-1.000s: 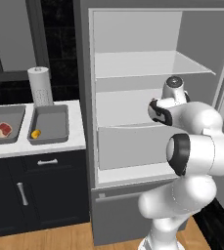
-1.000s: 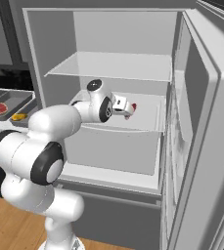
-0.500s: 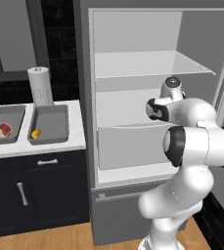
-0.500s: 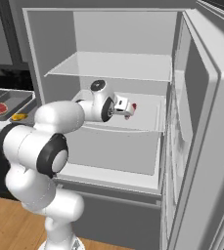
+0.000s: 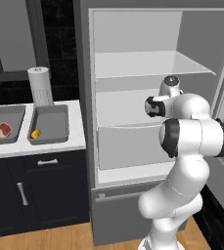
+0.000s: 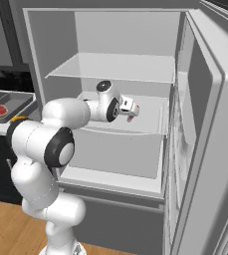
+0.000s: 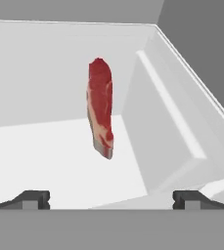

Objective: Place one corn and one steak in each tupperware on the nearby counter, to pack two identical lunches.

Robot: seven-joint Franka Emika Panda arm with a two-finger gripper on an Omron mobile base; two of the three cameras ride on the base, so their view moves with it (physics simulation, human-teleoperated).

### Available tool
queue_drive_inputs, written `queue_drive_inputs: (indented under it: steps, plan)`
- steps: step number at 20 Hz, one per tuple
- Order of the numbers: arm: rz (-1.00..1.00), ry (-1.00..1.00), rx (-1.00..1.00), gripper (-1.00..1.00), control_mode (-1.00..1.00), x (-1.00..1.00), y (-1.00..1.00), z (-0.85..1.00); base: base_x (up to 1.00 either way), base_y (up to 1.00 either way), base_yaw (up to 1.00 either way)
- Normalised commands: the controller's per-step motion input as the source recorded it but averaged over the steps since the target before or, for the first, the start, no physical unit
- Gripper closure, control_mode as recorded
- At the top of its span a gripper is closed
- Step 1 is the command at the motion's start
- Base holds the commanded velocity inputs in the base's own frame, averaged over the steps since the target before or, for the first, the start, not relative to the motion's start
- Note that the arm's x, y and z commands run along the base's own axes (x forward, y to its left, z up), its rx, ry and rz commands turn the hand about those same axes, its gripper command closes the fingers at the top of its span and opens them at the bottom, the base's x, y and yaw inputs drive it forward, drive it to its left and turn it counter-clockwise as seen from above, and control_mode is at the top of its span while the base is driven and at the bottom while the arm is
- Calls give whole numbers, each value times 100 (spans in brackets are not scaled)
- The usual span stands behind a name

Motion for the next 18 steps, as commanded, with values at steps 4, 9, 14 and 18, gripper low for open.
queue_drive_inputs:
  steps: [4,9,14,18]
  plan:
    - [0,0,0,-100,-100,25,-8,-12,0,0,0]
    - [0,0,0,-100,-100,22,-3,-16,0,0,0]
    - [0,0,2,-100,-100,20,0,-20,0,0,0]
    - [0,0,2,-100,-100,21,-3,-17,0,0,0]
